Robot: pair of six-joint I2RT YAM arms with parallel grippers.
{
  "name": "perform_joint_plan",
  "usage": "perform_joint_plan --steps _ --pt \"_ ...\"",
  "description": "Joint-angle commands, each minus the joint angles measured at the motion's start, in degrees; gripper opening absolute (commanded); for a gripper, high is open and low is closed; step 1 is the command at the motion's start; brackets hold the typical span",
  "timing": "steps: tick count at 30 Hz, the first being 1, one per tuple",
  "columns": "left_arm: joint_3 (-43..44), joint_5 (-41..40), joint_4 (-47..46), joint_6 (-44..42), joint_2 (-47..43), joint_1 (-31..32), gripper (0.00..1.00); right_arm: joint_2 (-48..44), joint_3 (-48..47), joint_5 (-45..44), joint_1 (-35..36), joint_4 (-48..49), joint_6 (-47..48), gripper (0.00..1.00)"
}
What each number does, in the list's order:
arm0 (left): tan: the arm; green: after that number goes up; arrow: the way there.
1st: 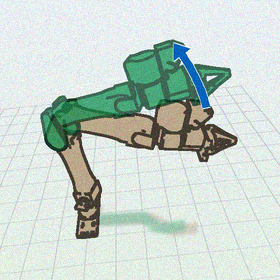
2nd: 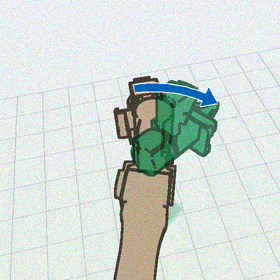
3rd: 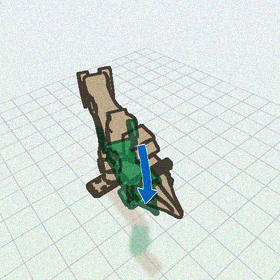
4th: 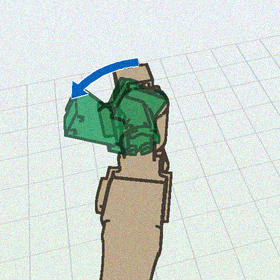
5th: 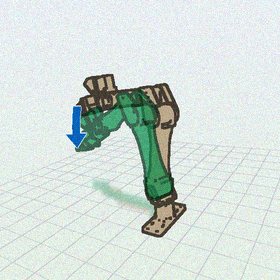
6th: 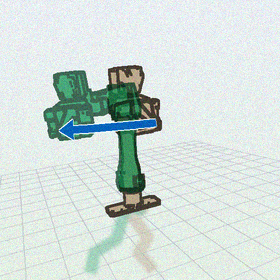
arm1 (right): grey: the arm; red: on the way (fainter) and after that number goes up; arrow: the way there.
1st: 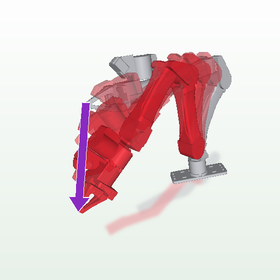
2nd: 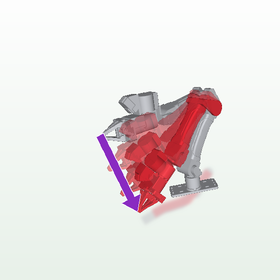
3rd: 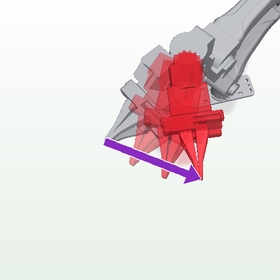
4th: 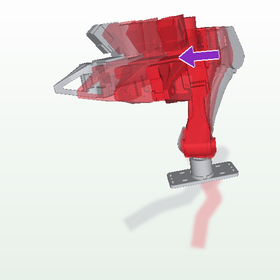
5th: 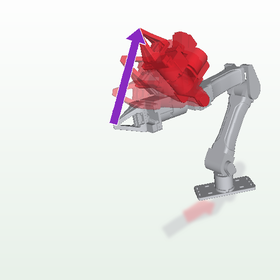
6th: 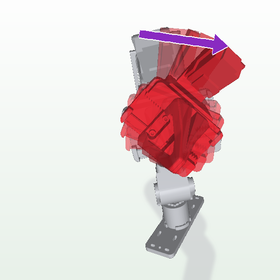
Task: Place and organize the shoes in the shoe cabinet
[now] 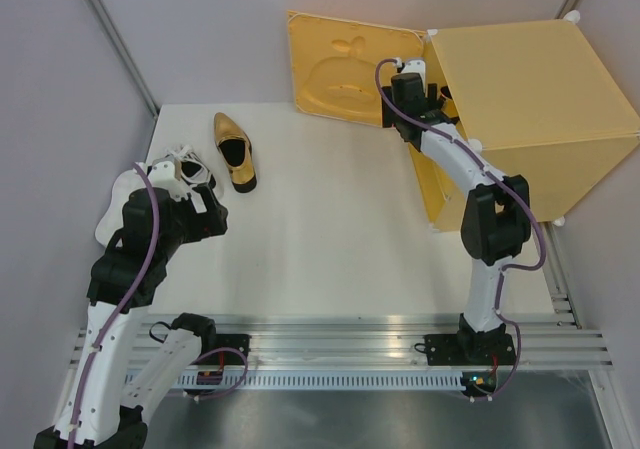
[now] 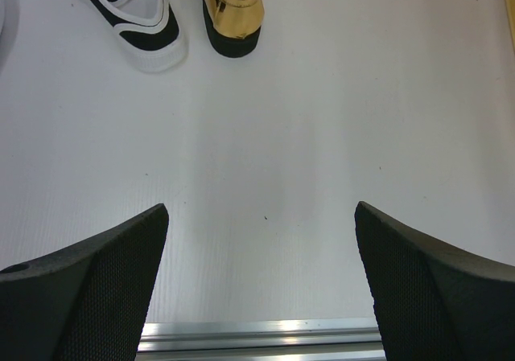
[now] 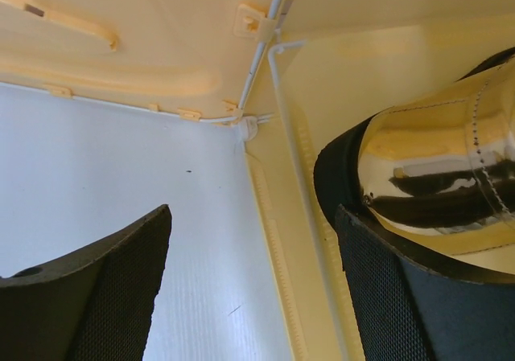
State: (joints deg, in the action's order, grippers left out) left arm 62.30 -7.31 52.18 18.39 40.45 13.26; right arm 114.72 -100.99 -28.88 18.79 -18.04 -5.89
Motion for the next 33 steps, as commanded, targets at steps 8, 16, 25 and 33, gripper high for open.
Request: perform_joint_plan --steps 8,16,25,33 --pt "1.42 1.6 -0.86 2.87 1.56 -0.16 1.0 -9.42 -1.93 19.56 7.47 -5.06 9.22 0.87" --pt "0.36 -1.56 -0.85 6.82 6.3 -0.16 1.0 -12.14 3.68 22.65 15.66 -6.05 6.69 0.86" --pt "4.4 -4.2 -7.26 8.41 22.73 -0.42 0.99 -24.45 24.95 20.71 21.11 2.57 -2.28 0.86" --pt "10.45 -3.41 -16.4 12.54 39.08 -3.85 0.98 -33.93 39.19 20.53 22.43 3.45 -5.89 0.87"
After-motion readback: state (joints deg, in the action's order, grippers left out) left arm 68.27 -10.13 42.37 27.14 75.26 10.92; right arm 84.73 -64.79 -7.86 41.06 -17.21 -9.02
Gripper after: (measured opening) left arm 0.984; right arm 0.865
